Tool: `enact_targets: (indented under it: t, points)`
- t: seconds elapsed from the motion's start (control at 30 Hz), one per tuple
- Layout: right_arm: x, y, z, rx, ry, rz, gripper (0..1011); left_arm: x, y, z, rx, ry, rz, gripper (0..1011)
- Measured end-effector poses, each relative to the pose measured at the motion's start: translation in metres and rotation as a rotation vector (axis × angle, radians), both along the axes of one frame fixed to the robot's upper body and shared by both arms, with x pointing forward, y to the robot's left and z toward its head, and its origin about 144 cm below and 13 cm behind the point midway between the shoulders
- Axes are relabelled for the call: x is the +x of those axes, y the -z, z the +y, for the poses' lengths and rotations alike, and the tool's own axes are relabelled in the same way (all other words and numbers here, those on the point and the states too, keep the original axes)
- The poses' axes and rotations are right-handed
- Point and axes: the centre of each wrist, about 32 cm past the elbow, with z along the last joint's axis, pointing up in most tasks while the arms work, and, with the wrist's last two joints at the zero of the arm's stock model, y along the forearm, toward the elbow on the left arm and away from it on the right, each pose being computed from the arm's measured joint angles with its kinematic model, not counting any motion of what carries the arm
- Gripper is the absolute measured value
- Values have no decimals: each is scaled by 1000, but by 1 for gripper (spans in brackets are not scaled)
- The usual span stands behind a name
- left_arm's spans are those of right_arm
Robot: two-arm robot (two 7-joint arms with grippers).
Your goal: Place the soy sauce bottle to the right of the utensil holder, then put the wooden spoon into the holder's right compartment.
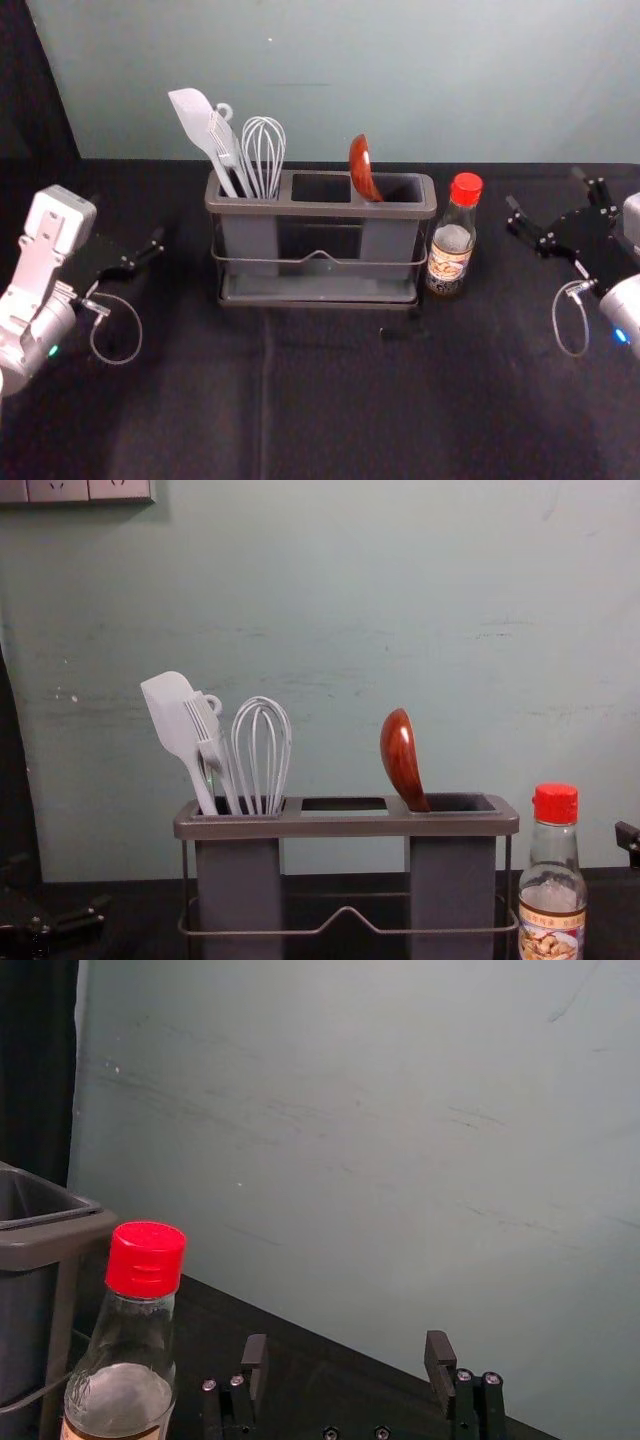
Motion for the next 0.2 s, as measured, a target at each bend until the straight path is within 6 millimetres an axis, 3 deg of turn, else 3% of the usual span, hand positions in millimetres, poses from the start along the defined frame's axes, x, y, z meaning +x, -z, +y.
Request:
enact_targets:
  t: [0.2]
  points:
    - [0, 0, 0, 0, 0, -1, 1004, 0, 0, 0, 0, 0, 0, 1000]
